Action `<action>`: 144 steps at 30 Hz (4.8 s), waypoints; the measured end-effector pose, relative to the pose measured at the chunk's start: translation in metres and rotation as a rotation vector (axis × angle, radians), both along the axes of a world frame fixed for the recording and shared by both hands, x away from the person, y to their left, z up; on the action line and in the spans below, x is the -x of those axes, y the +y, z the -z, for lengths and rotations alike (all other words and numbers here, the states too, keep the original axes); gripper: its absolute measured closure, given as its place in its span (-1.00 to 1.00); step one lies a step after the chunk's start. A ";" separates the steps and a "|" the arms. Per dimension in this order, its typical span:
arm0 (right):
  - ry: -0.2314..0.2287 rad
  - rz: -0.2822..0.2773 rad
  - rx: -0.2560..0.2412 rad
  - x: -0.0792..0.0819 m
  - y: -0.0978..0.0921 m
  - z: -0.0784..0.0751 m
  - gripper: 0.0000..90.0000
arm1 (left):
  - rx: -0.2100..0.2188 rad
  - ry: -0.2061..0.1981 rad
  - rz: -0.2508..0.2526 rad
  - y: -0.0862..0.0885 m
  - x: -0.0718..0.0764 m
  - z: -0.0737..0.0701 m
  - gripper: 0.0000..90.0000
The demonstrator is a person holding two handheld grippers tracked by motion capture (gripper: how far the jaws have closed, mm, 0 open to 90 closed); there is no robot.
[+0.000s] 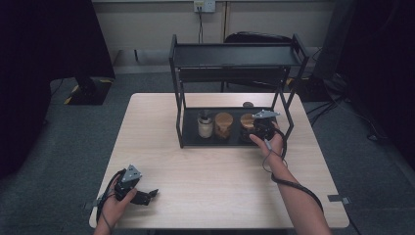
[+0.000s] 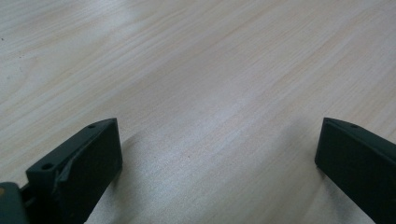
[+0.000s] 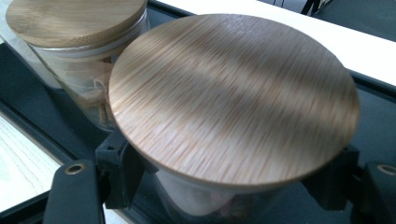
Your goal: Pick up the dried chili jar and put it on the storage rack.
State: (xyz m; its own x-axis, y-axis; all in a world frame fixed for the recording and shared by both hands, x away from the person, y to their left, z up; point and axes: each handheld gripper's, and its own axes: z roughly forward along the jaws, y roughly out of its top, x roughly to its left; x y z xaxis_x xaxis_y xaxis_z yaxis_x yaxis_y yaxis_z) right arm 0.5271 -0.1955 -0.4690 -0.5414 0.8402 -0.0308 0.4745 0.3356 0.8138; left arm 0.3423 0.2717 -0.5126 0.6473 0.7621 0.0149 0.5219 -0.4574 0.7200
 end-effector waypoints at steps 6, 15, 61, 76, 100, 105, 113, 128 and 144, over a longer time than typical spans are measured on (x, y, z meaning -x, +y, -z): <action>0.003 0.003 0.004 -0.002 0.001 0.001 -0.43 | 0.000 0.000 0.000 0.000 0.000 0.000 -1.00; 0.005 0.003 0.006 -0.003 0.004 0.004 -0.43 | 0.000 0.000 0.000 0.000 0.000 0.000 -1.00; 0.067 0.027 -0.012 -0.003 0.012 0.003 -0.99 | 0.000 0.000 0.001 0.000 0.000 0.000 -1.00; 0.064 0.040 -0.020 0.011 0.014 -0.002 -0.98 | 0.000 0.000 0.002 0.000 0.000 0.000 -1.00; 0.057 0.010 -0.047 0.039 0.009 -0.012 -0.96 | 0.000 0.000 0.003 0.000 0.000 0.000 -1.00; 0.048 0.003 -0.052 0.044 0.006 -0.015 -0.96 | 0.000 0.000 0.004 0.000 0.000 0.000 -1.00; 0.048 -0.011 -0.062 0.053 0.002 -0.015 -0.96 | 0.000 0.000 0.004 0.000 0.000 0.000 -1.00; 0.057 -0.040 -0.083 0.075 -0.013 -0.010 -0.96 | 0.000 0.000 0.004 0.000 0.000 0.000 -1.00; 0.066 -0.045 -0.101 0.095 -0.035 -0.001 -0.95 | 0.000 0.000 0.004 0.000 0.000 0.000 -1.00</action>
State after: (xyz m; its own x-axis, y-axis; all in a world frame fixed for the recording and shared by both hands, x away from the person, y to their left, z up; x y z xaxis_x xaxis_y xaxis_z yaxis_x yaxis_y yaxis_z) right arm 0.4324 -0.2303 -0.4682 -0.5770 0.8118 0.0897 0.5146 0.2760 0.8118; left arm 0.3423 0.2719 -0.5126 0.6500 0.7598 0.0149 0.5203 -0.4592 0.7200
